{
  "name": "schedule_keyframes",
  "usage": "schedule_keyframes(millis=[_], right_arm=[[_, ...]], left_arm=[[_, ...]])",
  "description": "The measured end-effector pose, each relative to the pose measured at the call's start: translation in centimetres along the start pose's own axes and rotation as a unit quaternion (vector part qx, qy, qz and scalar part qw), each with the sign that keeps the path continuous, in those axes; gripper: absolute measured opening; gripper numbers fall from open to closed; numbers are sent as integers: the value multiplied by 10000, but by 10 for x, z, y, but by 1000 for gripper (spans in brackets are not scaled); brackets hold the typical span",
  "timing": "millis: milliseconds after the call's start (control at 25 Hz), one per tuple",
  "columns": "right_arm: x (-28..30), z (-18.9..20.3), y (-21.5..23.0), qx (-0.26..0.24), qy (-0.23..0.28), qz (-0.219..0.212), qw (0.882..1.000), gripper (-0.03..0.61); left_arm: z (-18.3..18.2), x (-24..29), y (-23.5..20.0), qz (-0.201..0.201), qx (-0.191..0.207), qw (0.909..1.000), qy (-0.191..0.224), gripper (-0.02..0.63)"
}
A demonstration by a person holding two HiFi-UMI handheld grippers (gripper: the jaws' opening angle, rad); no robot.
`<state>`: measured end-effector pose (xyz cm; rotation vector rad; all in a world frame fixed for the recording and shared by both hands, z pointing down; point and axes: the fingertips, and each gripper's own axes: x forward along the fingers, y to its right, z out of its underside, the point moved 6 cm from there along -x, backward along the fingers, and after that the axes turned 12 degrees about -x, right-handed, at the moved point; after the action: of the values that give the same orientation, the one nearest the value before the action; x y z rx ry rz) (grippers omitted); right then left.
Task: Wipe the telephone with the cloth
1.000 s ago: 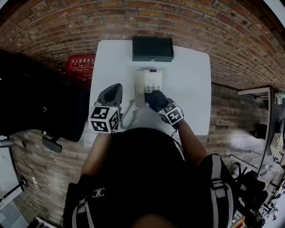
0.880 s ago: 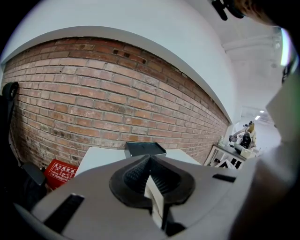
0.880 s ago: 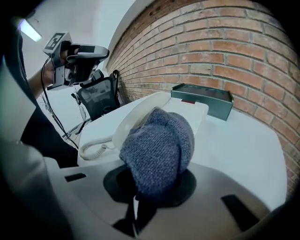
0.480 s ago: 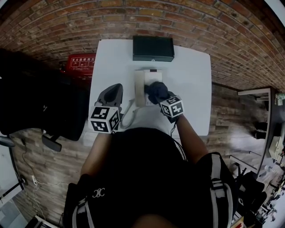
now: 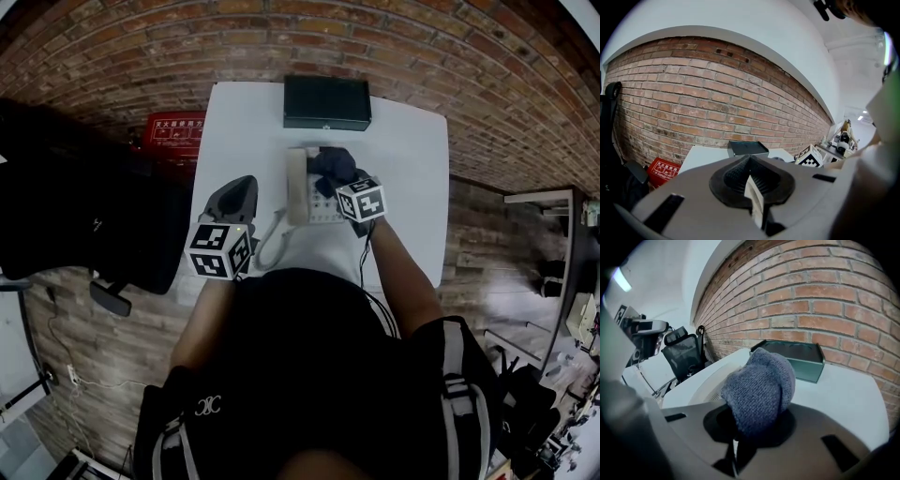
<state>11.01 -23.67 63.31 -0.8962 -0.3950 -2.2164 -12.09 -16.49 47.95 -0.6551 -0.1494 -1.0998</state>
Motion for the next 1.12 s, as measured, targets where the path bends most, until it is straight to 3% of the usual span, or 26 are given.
schedule_keyframes(millis=[120, 360, 760, 1000, 1120], right_arm=[[4, -7, 11, 282, 111, 122, 9995, 37], [14, -25, 23, 97, 61, 264, 9996, 37], [4, -11, 28, 390, 10, 526, 9979, 37], [-13, 13, 18, 616, -143, 90, 9980, 37], [-14, 20, 5, 502, -172, 110, 9985, 37]], left_arm=[[1, 1, 1, 17, 4, 10000, -18, -5], [1, 0, -3, -1, -17, 10000, -16, -5], [0, 6, 7, 162, 27, 9999, -7, -5], [1, 2, 3, 132, 9, 9999, -31, -5], [4, 2, 4, 149, -9, 9999, -51, -5]])
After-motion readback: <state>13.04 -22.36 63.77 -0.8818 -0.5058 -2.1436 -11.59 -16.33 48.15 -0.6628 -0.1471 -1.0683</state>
